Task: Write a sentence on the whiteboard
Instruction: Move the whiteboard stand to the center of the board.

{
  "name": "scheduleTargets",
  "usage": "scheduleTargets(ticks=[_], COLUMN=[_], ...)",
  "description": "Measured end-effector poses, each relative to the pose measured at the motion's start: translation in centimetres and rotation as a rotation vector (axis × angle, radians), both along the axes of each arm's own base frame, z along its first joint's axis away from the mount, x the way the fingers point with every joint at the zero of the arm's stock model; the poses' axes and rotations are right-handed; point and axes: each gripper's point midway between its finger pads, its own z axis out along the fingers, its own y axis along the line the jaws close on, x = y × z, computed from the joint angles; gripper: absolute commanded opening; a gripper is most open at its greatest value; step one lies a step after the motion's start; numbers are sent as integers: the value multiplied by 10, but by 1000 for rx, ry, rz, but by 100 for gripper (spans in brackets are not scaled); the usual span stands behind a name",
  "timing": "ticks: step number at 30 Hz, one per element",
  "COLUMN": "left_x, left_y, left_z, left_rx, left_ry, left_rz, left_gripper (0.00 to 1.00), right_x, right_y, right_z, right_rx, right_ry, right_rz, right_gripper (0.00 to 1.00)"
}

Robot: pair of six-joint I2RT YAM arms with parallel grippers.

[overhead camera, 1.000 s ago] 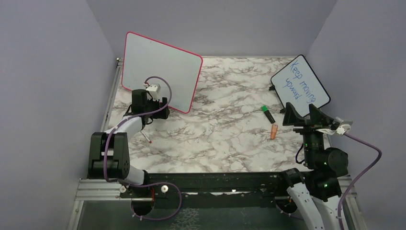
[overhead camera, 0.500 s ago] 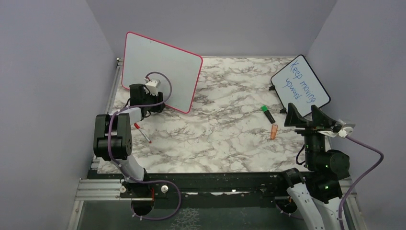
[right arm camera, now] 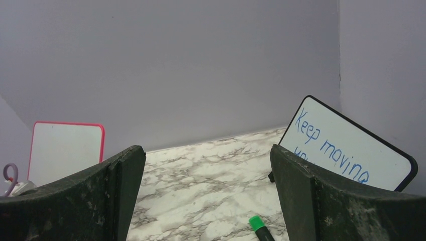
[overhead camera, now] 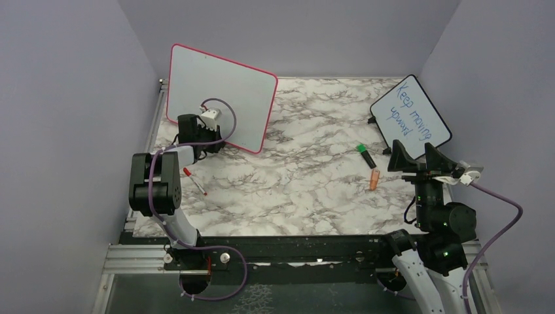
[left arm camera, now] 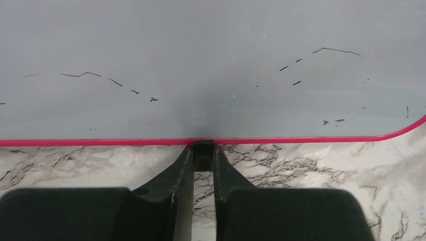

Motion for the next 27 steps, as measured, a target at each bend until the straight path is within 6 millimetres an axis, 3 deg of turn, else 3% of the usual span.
scheduleTargets(ticks=[8,15,27], left_x=[-4,-19,-35], left_y=[-19,-60,-104], left_z=[0,-1,4], left_rx=[33,84,-18], left_ry=[-15,11,93], left_rz=[-19,-34,151], left_gripper=[4,0,0], right_x=[-1,-7,-13], right_y=[-1,-2,-4], right_z=[1,5,8], right_rx=[2,10,17], right_ry=[-4,-27,-48], right_rz=[-2,-2,-2], right_gripper=[100,100,100])
